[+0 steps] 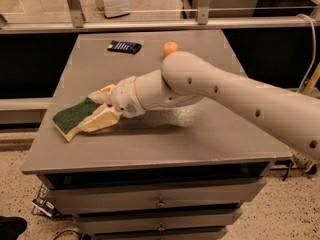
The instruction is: Move sponge near orange
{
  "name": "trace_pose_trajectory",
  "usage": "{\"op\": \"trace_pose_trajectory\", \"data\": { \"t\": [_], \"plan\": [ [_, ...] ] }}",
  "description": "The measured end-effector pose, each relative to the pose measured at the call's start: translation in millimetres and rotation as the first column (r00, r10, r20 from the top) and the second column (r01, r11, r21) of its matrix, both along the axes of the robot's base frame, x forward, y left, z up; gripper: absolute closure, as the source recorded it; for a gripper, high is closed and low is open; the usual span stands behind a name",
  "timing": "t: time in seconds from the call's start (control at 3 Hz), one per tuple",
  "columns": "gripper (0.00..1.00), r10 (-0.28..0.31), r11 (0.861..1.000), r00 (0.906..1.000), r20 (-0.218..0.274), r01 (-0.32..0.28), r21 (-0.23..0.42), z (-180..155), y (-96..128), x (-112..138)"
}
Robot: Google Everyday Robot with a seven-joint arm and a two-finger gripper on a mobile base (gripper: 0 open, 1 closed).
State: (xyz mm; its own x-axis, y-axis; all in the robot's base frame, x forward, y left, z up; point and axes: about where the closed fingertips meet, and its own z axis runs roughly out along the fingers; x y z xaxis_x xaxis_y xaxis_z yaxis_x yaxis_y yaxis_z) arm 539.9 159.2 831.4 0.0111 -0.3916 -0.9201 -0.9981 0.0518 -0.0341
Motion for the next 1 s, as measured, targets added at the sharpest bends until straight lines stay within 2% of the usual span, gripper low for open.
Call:
{"op": "trace_pose_trajectory", "data": {
  "t": [0.67, 1.0],
  "plan": [
    [0.88, 0.01, 1.0, 1.0, 0.002, -0.01, 0.001, 0.9, 4.3, -3.0],
    [1.0, 0.013, 1.0, 0.9999, 0.002, -0.013, 0.001, 1.1, 5.9, -4.1]
  ]
}}
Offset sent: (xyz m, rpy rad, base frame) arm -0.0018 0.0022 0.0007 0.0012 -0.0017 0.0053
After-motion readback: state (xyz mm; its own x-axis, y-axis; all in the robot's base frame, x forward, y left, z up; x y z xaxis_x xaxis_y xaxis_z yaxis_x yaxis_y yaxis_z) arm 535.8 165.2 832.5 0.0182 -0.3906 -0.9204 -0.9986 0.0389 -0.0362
